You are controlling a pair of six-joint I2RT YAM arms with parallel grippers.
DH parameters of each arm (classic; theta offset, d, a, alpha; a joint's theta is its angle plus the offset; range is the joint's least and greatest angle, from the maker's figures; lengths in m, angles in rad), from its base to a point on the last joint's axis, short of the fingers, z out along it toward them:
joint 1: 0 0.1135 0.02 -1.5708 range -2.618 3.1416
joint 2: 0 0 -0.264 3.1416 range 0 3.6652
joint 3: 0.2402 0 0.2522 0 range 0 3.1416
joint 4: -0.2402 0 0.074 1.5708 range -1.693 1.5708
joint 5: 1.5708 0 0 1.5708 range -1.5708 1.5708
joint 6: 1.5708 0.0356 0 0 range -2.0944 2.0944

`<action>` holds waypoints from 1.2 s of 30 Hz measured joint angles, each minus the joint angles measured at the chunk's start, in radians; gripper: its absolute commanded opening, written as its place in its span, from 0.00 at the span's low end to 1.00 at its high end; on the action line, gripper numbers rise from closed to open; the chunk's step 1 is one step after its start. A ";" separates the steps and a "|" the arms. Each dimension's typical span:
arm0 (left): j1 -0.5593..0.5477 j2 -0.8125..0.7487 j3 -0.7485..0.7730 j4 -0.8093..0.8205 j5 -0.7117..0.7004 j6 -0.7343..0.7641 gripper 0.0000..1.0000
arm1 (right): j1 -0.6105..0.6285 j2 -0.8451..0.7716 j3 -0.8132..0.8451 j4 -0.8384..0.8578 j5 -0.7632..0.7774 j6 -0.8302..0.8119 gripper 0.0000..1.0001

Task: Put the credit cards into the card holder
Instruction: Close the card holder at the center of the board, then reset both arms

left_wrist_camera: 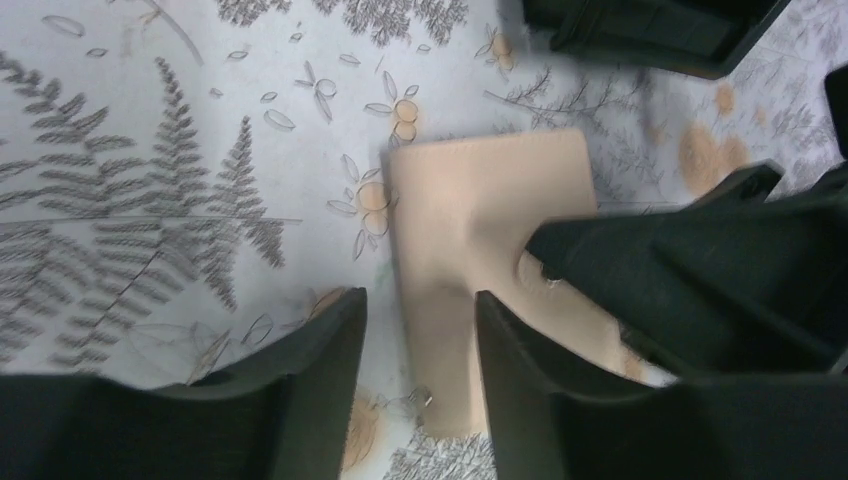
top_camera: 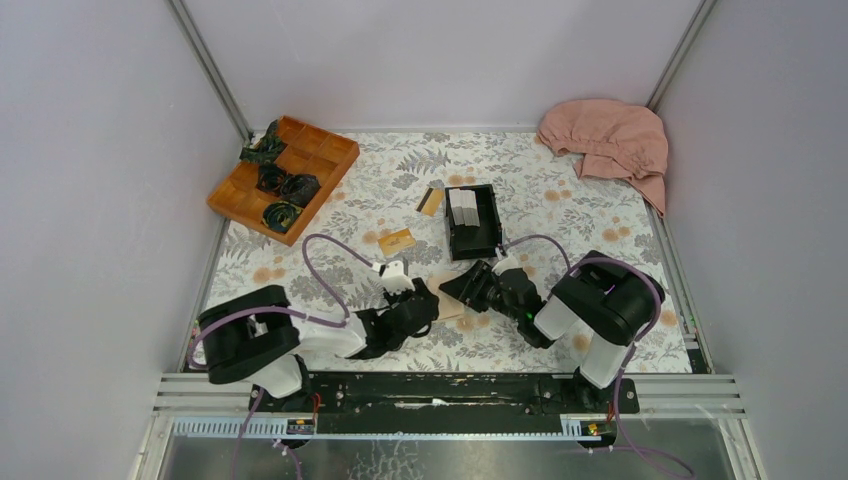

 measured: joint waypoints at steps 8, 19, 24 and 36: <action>-0.003 -0.183 -0.019 -0.245 0.014 0.002 0.64 | -0.002 -0.103 0.016 -0.155 0.031 -0.044 0.61; -0.010 -0.326 -0.071 -0.428 -0.002 -0.028 0.54 | -0.002 -0.426 0.053 -0.698 0.220 -0.211 0.60; -0.020 -0.338 -0.089 -0.419 -0.020 -0.035 0.48 | 0.004 -0.506 0.104 -0.950 0.328 -0.280 0.47; -0.053 -0.379 -0.124 -0.410 -0.091 0.005 0.76 | 0.031 -0.750 0.117 -1.261 0.573 -0.406 0.66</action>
